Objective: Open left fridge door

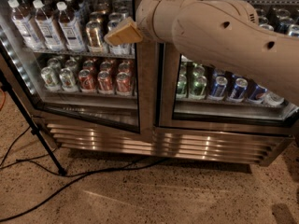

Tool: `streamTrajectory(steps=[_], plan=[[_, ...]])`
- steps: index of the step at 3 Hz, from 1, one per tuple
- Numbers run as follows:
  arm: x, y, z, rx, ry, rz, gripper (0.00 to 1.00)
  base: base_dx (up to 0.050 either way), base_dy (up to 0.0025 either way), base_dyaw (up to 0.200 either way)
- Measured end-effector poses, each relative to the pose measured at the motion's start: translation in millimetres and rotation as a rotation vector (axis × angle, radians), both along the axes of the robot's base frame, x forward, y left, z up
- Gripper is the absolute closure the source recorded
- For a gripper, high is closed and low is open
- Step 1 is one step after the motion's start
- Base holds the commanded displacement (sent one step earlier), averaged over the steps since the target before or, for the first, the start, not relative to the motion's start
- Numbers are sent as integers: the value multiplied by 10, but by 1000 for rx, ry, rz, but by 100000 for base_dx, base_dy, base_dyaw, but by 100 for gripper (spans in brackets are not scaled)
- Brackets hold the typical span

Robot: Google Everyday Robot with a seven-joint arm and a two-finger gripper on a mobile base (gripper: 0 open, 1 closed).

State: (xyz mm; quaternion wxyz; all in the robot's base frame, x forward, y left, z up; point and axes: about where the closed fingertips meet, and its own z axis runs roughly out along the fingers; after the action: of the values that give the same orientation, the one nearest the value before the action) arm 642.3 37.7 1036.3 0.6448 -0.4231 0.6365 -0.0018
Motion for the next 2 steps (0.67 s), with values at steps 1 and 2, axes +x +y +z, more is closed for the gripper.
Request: streamTrajectory(steps=[1,2], plan=[[-6,-42,-3,-21,-6,-6,0,0,0,0],[9,-105,30,-35,-19,-20,0,0,0,0]])
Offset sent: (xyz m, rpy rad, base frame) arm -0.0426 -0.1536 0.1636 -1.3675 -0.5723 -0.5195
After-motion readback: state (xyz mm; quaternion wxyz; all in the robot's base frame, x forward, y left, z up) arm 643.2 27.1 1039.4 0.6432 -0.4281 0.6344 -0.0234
